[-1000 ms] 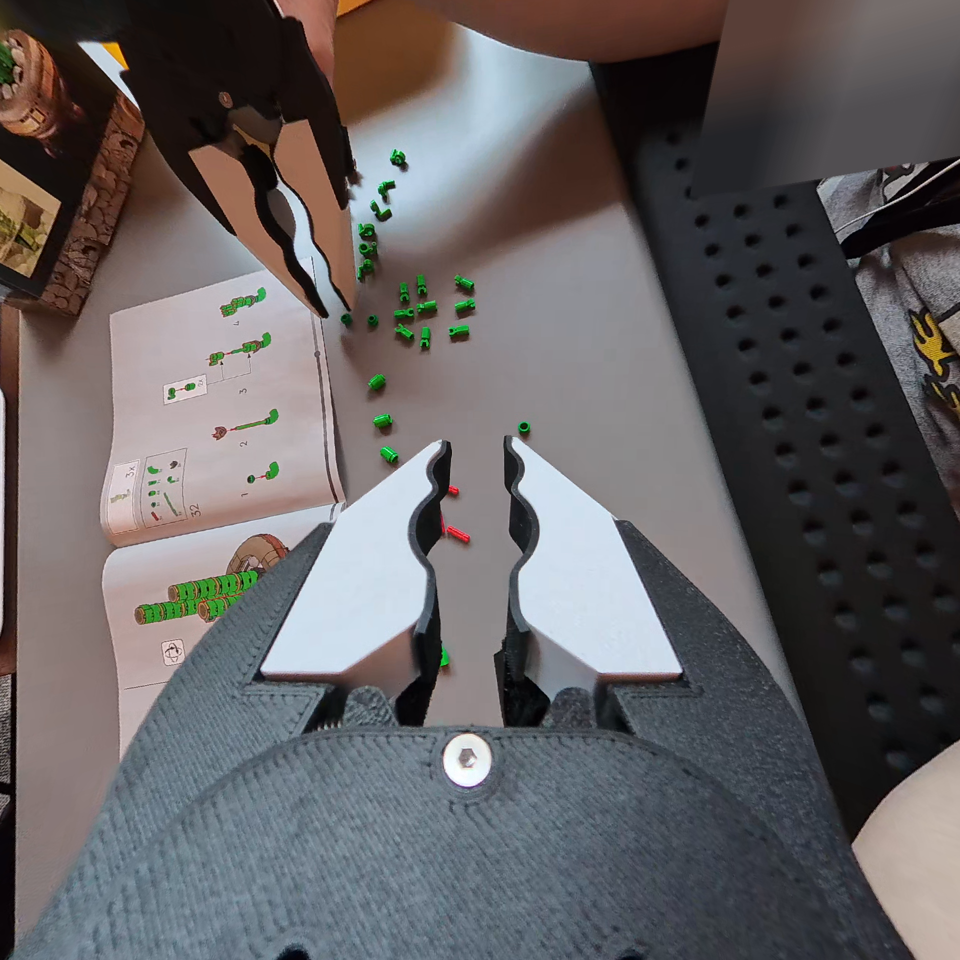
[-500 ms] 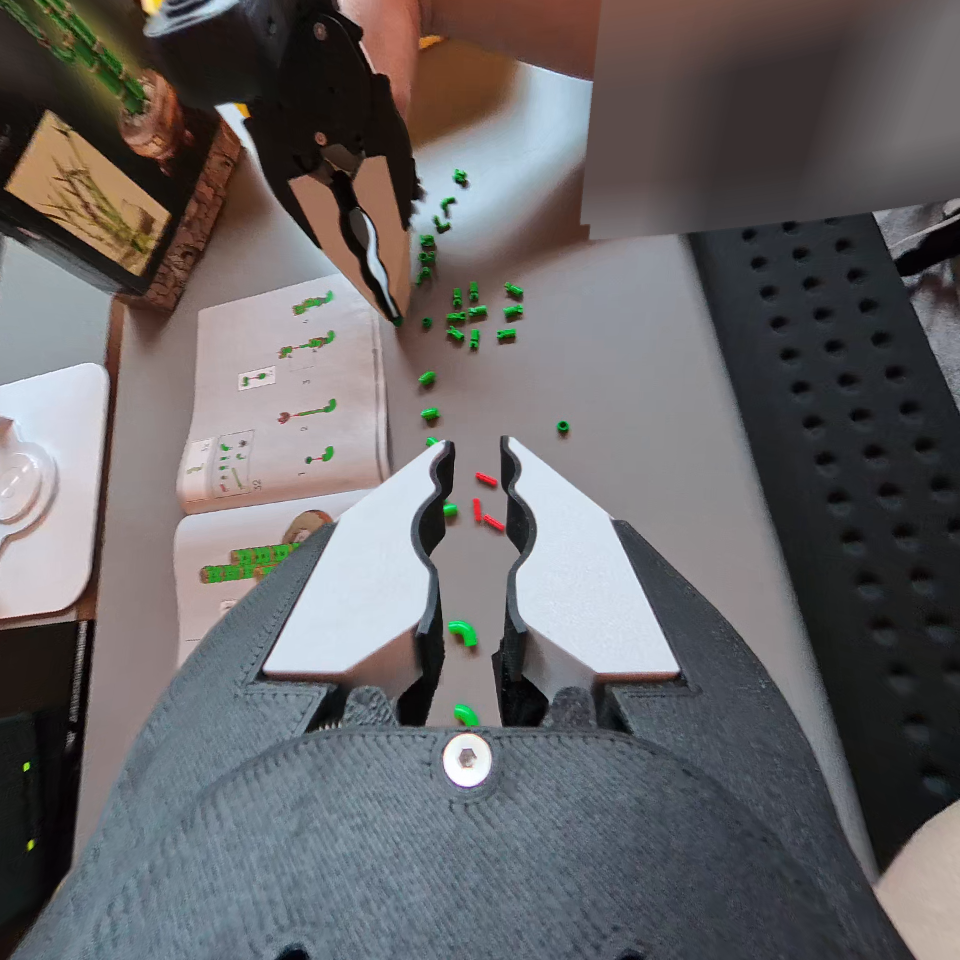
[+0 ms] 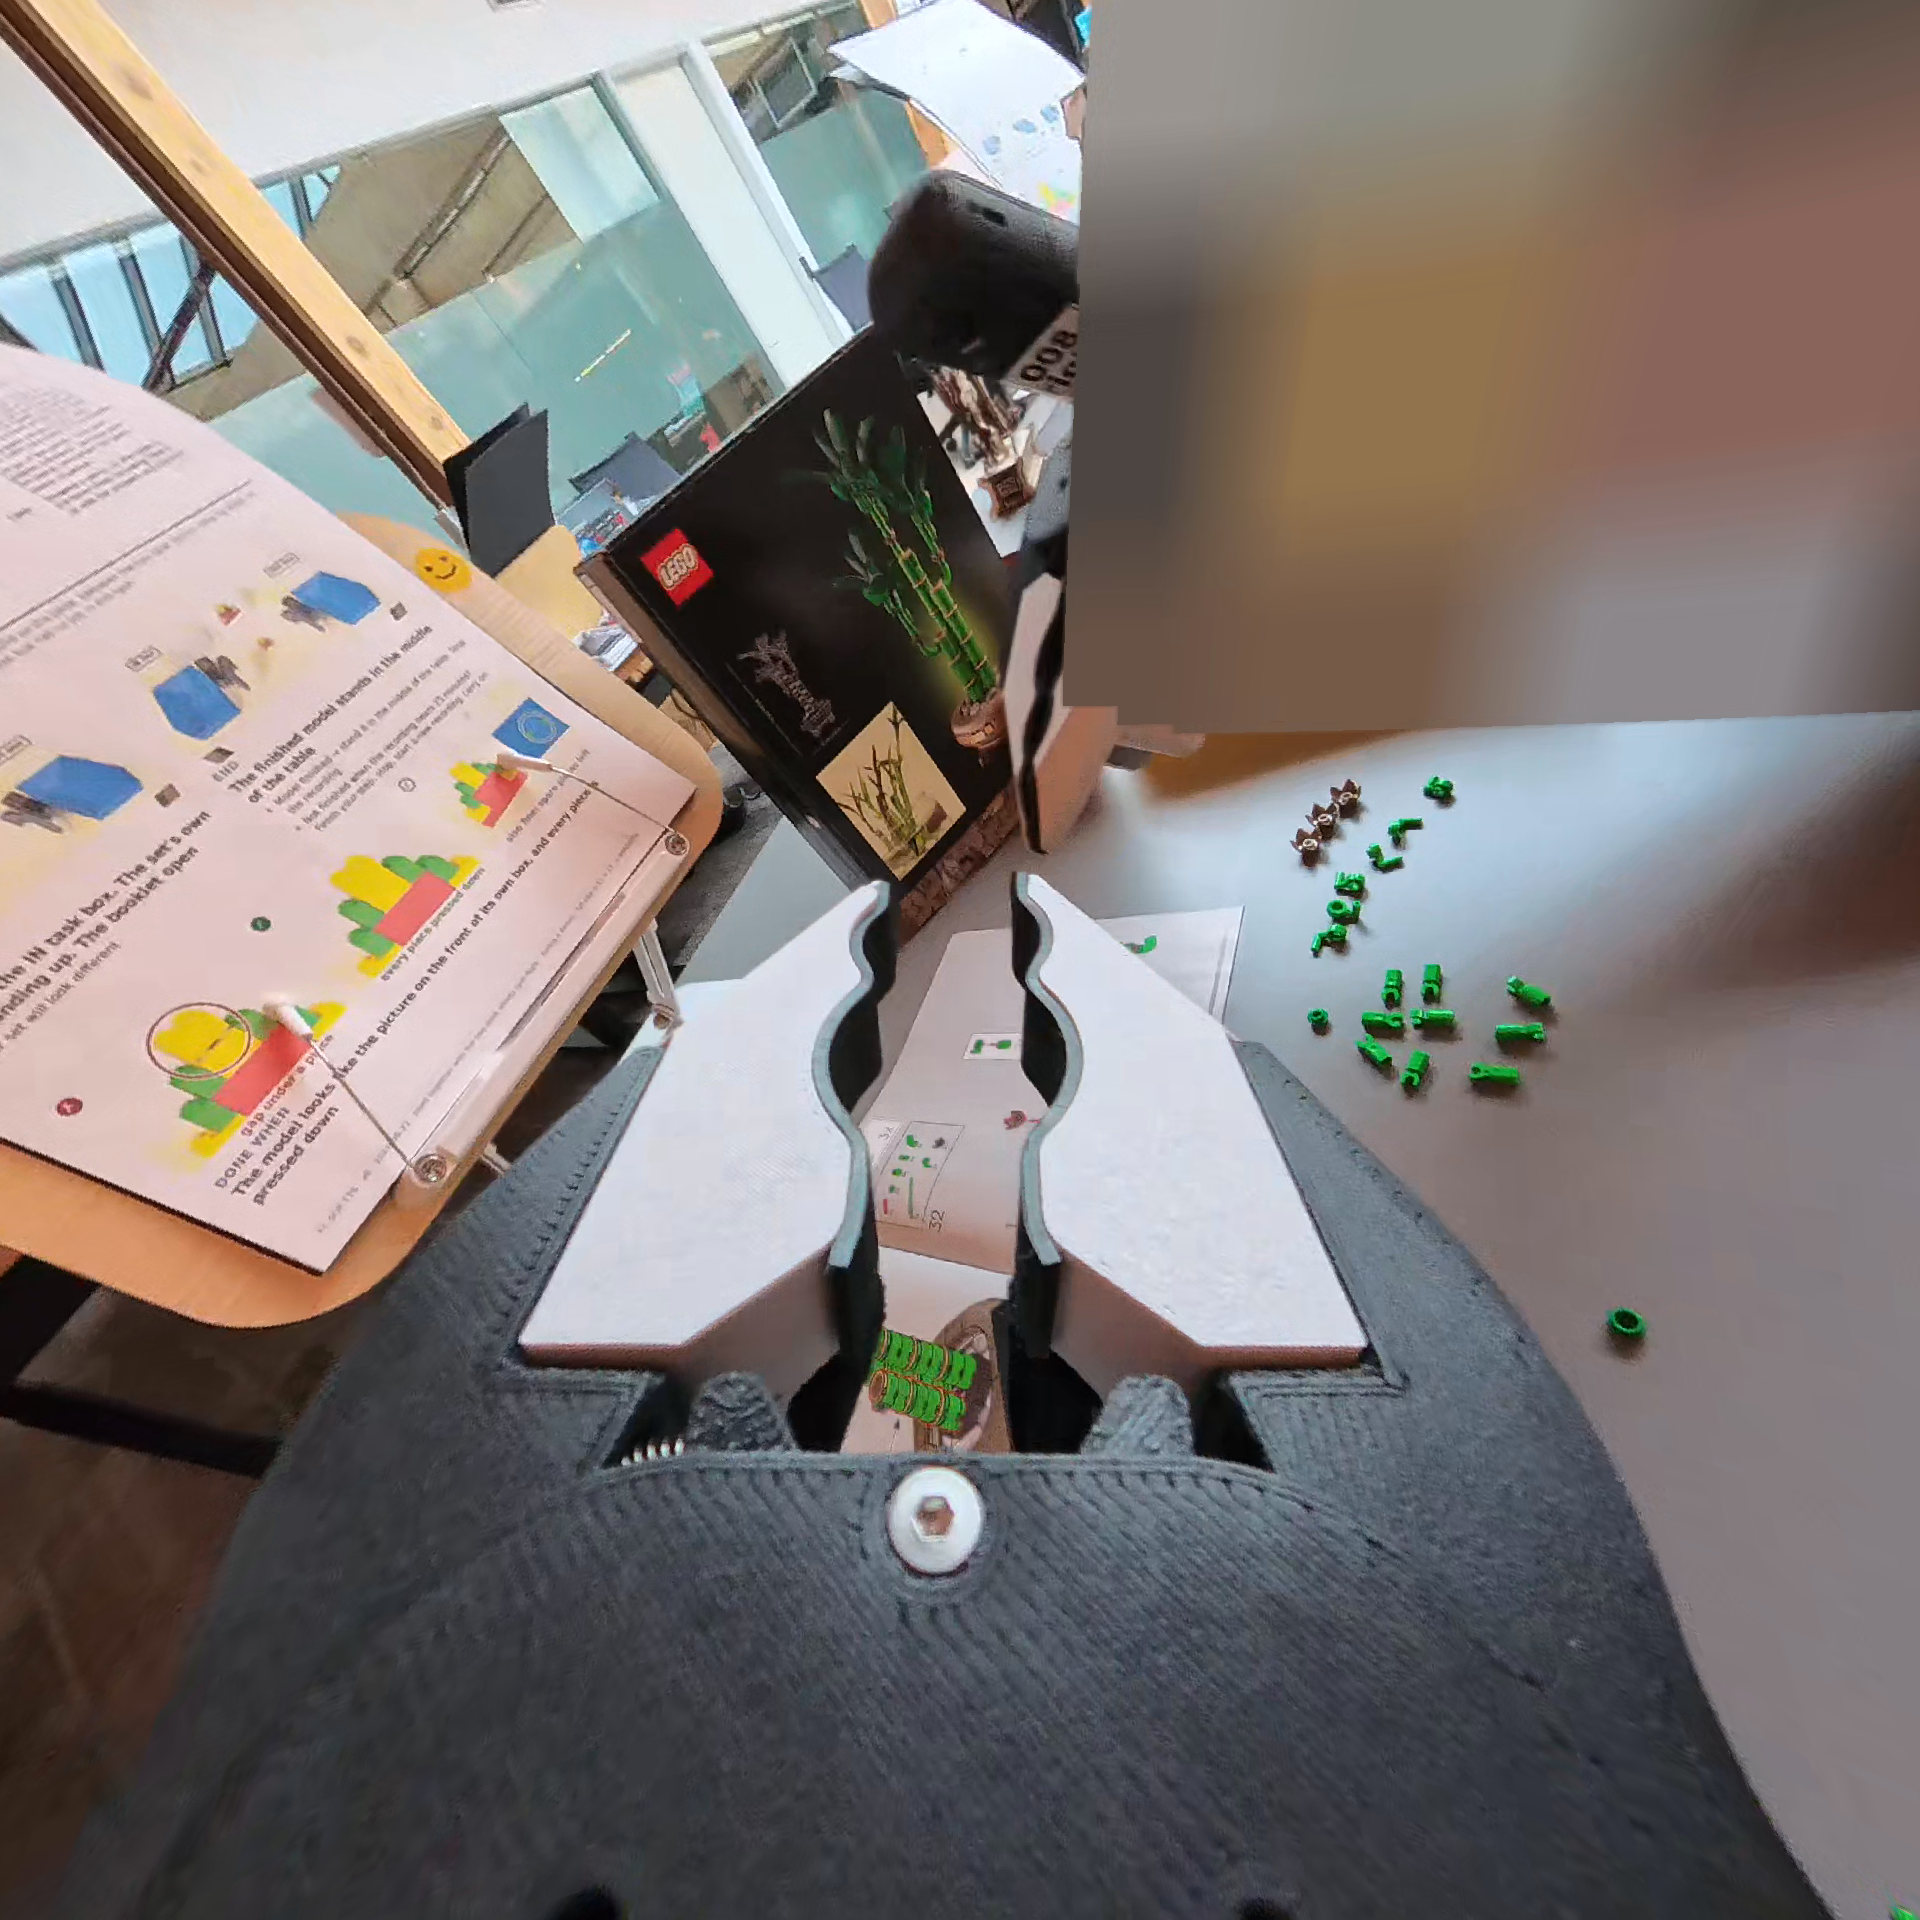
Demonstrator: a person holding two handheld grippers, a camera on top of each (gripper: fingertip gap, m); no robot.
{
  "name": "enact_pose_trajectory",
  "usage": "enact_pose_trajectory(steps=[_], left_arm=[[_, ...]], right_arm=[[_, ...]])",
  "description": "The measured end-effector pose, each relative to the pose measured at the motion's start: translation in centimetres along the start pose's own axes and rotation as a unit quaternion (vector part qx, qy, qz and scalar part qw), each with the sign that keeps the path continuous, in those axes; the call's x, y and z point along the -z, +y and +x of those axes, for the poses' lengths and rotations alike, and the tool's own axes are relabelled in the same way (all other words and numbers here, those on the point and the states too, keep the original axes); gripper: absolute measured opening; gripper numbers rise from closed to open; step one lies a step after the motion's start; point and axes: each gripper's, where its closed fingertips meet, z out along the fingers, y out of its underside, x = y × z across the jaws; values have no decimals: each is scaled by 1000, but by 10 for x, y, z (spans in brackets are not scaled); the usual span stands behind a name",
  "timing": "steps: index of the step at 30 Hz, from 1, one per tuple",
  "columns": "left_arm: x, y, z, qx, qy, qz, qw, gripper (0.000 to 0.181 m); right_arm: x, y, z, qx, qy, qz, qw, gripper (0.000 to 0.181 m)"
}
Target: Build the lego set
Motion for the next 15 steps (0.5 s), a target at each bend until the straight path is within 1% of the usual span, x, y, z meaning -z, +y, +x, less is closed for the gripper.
enact_pose_trajectory(steps=[4, 7, 10, 15], left_arm=[[11, -2, -13, 28, -10, 9, 1000, 17], [18, -1, -21, 31, -23, 10, 999, 17], [18, 1, -21, 26, -22, 4, 999, 17], [16, 2, -18, 15, -18, -6, 1000, 17]], right_arm=[[0, 7, 10, -5, 17, -15, 1000, 0], [0, 13, 16, -1, 28, -24, 999, 0], [-3, 20, 22, 13, 42, -38, 998, 0], [-8, 34, 30, 50, 68, -74, 994, 10]])
